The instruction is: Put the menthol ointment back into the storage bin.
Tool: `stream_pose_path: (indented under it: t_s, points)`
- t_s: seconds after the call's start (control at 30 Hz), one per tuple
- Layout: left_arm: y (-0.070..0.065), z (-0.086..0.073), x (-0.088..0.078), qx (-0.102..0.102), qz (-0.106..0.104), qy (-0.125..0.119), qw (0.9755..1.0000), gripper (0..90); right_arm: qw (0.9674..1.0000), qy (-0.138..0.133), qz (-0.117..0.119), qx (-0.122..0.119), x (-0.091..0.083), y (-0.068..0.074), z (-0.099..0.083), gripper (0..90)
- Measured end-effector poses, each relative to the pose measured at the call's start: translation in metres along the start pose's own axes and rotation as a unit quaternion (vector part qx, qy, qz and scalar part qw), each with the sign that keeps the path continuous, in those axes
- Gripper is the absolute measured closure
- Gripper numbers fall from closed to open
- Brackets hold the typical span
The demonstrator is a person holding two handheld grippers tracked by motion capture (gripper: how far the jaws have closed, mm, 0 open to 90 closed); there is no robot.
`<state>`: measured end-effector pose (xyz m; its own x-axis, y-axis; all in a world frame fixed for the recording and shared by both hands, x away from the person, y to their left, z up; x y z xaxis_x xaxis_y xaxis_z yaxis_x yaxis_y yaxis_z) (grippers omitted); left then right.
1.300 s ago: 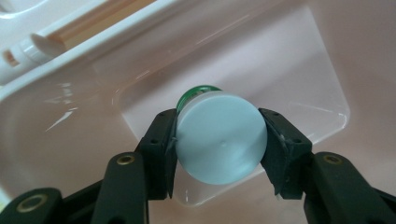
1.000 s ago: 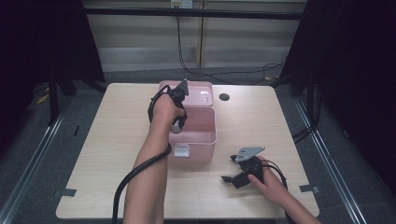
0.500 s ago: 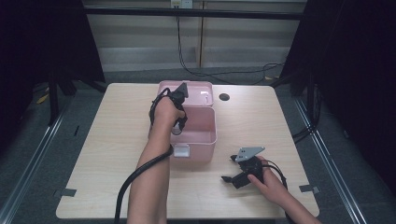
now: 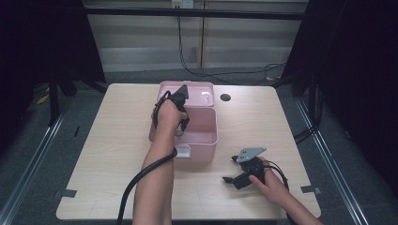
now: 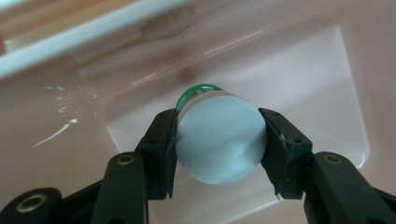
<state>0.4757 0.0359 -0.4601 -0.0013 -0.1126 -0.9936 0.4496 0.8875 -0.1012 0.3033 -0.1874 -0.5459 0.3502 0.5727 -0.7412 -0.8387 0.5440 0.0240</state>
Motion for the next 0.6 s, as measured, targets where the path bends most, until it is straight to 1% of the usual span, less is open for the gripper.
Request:
stream_pose_path:
  t_s: [0.03,0.07,0.17,0.27,0.3,0.33,0.37,0.43,0.47,0.5,0.53,0.6]
  points:
    - [0.0003,0.0001,0.0008,0.001,-0.001,0.0,1.0,49.9,1.0,0.0,0.0,0.0,0.0,0.0,0.0,10.0]
    - [0.0002,0.0002,0.0016,-0.001,0.001,-0.001,1.0,49.9,1.0,0.0,0.0,0.0,0.0,0.0,0.0,10.0]
    - [0.001,0.0009,0.0029,0.002,0.002,-0.003,1.0,49.9,1.0,0.0,0.0,0.0,0.0,0.0,0.0,10.0]
    - [0.0005,0.0014,0.0044,-0.002,0.004,-0.007,1.0,49.9,1.0,0.0,0.0,0.0,0.0,0.0,0.0,10.0]
    - [0.0004,0.0016,0.0046,0.001,0.004,-0.006,1.0,49.9,1.0,0.0,0.0,0.0,0.0,0.0,0.0,10.0]
    - [-0.0003,0.0017,0.005,-0.005,0.005,-0.009,0.9999,49.9,1.0,0.0,0.0,0.0,0.0,0.0,0.0,10.0]
    - [-0.0007,0.002,0.0053,-0.006,0.005,-0.011,0.9999,49.9,1.0,0.0,0.0,0.0,0.0,0.0,0.0,10.0]
    - [-0.0007,0.0023,0.0052,-0.002,0.006,-0.011,0.9999,49.8,1.0,0.0,0.0,0.0,0.0,0.0,0.0,10.0]
    - [-0.0006,0.0026,0.005,0.004,0.005,-0.01,0.9999,49.8,1.0,0.0,0.0,0.0,0.0,0.0,0.0,10.0]
    - [-0.0013,0.0025,0.0054,-0.002,0.005,-0.011,0.9999,49.8,1.0,0.0,0.0,0.0,0.0,0.0,0.0,10.0]
    - [-0.0013,0.003,0.0063,-0.002,0.007,-0.015,0.9999,49.8,1.0,0.0,0.0,0.0,0.0,0.0,0.0,10.0]
    - [-0.0019,0.0027,0.0079,0.0,0.003,-0.012,0.9999,49.8,1.0,0.0,0.0,0.0,0.0,0.0,0.0,10.0]
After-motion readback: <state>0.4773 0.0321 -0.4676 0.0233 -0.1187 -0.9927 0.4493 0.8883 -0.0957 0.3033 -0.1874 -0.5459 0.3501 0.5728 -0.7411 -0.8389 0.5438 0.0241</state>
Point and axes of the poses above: each handheld gripper's, and its own axes: x roughly forward along the jaws, z roughly out of its top, y roughly to its left, the point moved 5 cm from there along x, roughly forward along the jaws, and after that the axes turned 4 degrees about y, right-handed, at the moved point
